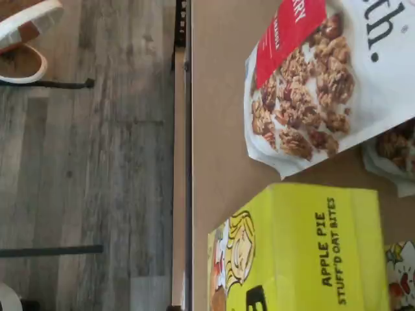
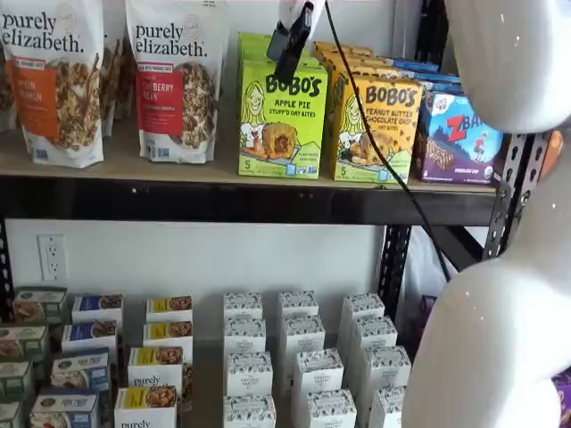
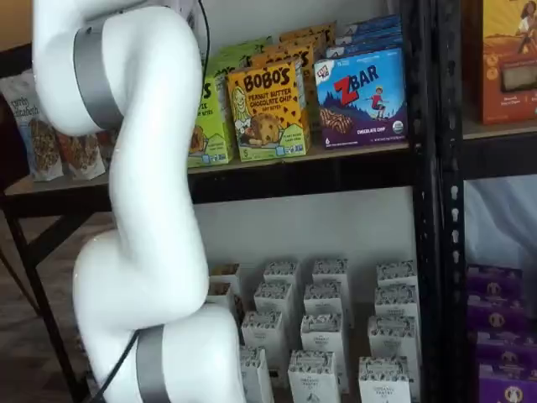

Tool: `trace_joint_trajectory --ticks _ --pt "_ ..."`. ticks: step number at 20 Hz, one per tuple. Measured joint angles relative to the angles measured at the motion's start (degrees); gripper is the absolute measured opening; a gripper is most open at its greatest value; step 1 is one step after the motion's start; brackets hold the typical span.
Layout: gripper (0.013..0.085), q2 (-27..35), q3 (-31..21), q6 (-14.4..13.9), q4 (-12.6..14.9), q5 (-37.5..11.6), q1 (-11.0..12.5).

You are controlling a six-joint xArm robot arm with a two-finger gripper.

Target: Pick the green box on the top shelf, the fourth from the left

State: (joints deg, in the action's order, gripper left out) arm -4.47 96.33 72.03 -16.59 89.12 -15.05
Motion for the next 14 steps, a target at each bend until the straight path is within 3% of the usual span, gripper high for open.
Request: trace_joint_trajectory --ticks 14 --pt "0.085 -0.44 -2.5 -0.62 3.2 -0.62 -1.5"
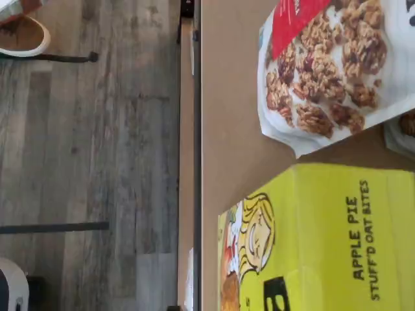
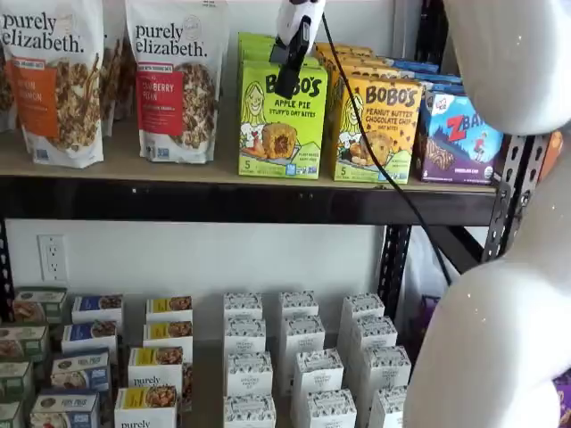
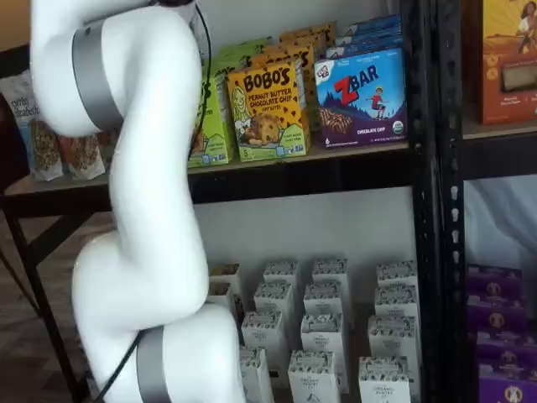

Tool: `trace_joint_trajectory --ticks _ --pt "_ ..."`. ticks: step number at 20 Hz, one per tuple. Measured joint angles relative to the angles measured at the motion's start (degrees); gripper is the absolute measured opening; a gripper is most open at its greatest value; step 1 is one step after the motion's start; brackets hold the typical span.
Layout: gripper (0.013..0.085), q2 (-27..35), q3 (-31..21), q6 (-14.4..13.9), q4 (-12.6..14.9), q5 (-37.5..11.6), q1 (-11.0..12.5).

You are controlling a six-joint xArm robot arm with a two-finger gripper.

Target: Pick the green box on the top shelf, the fourth from the left

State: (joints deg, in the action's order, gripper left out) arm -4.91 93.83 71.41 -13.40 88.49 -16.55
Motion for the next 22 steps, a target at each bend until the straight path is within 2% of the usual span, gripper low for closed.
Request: trace_joint_trajectory --ticks 11,14,15,18,19,21,22 --pt "0.085 -0.87 -1.85 0.44 -0.63 -1.37 0.3" --pt "0.077 -1.06 -2.19 0.45 -1.0 -1.68 0.29" --pt "0.077 -1.08 -2.21 0.46 -1.12 -1.7 0.31" --pt "0.069 -1.04 -2.15 0.45 -1.23 -1.61 0.31" --pt "0.069 -1.02 -2.13 0.44 -1.27 -1.57 0.3" --pt "0.061 -1.01 -2.15 0.42 -1.37 -1.59 0.28" --pt "0.061 -1.02 -2.19 0.41 -1.4 -1.65 0.26"
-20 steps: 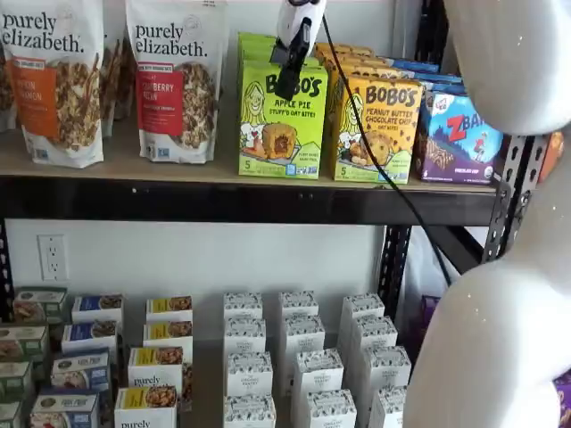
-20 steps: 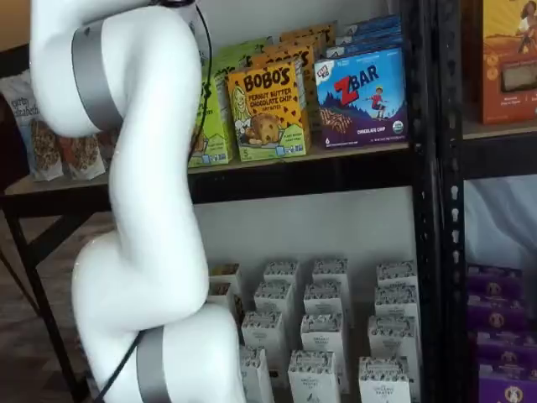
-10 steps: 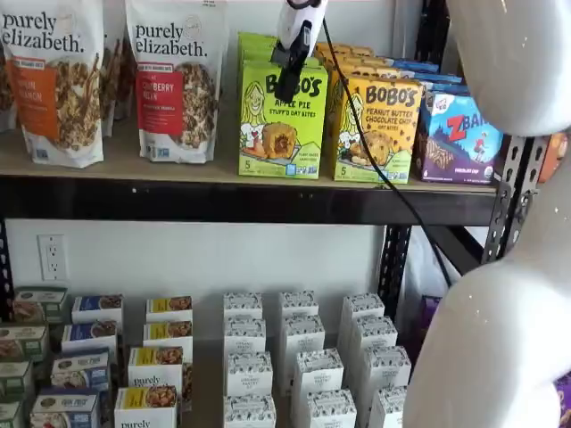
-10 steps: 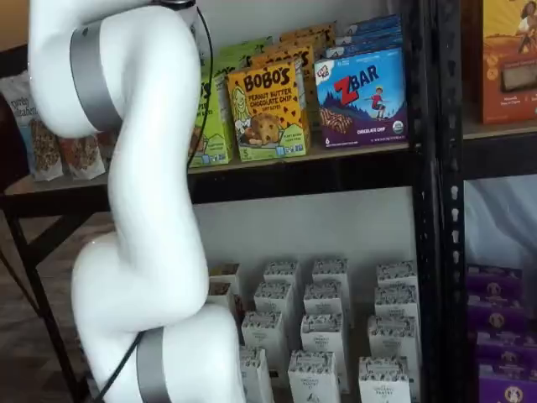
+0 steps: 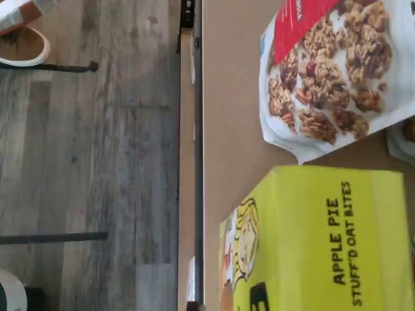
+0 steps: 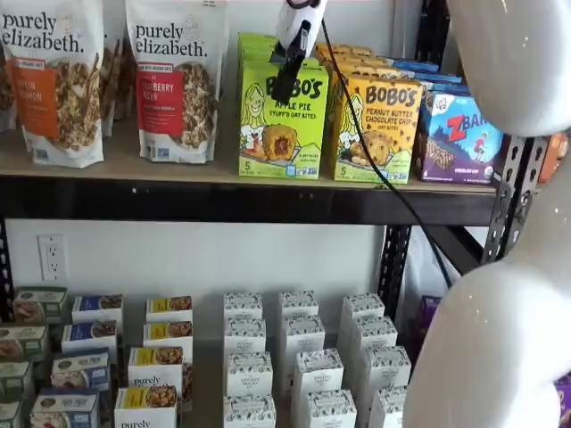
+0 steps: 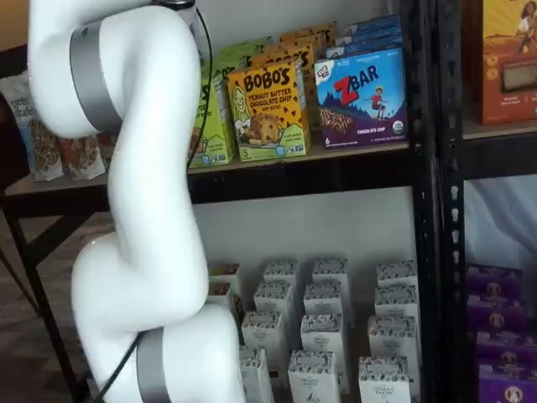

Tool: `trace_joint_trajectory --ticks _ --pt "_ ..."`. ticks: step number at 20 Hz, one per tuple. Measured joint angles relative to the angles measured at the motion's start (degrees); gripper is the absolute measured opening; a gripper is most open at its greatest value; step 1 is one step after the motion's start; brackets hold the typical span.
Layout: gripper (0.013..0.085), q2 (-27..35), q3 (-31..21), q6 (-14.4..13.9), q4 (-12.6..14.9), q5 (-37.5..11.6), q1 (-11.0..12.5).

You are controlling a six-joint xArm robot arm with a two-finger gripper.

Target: Pick the green box on the top shelf, the fourth from the left

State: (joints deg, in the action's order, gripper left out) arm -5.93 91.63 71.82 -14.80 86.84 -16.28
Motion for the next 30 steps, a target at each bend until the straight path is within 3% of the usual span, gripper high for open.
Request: trace_joint_trajectory --ticks 1,20,30 --pt "0.057 -0.02 -0.04 -0.01 -0.02 -0.04 -0.02" --pt "0.057 -0.16 -0.72 -0.15 0.24 -1.32 -0.28" --pt "0.037 -0.2 -0.79 -0.14 0.07 -1.2 -0.28"
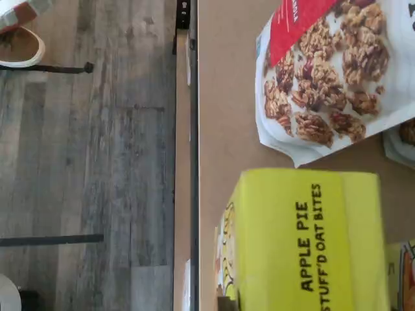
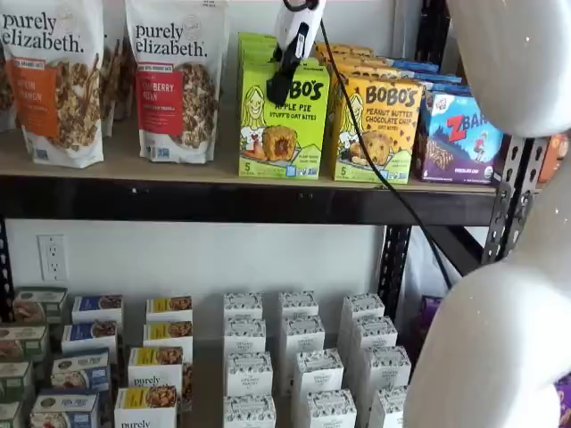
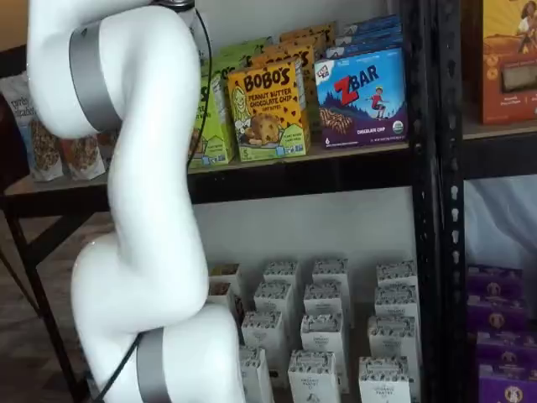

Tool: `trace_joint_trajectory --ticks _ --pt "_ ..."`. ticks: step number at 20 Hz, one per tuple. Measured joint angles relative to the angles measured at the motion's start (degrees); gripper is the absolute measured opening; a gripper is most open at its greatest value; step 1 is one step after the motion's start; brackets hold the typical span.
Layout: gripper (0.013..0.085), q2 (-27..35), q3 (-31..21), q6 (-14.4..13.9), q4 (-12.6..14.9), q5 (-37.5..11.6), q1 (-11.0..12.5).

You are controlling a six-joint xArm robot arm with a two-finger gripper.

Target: Pick the green box on the top shelf, the fourth from the left

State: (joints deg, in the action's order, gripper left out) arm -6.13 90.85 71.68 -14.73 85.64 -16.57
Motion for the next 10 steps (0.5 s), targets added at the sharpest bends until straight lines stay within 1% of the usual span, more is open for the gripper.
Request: trace_joint_trajectory --ticks 1,2,3,4,5,6,7,10 --pt "0.033 -0.01 -0.02 0.0 -0.01 0.01 0.0" --pt "0.033 -0.03 -0.04 0.0 -0.01 0.01 0.0" --pt "0.029 -0.04 -0.05 0.0 -0.04 0.02 0.0" --pt "0.029 -0.06 -0.07 0.0 -0.05 0.03 0.0" --pt "0.025 -0.07 -0.1 0.0 -0.06 0.03 0.0" --pt "0.025 -0.09 -0.11 0.0 -0.08 0.04 0.0" --pt "0.021 -0.1 -0.13 0.01 -0.1 0.04 0.0" --pt "0.021 -0.04 0.02 -0.03 0.07 0.25 -0.02"
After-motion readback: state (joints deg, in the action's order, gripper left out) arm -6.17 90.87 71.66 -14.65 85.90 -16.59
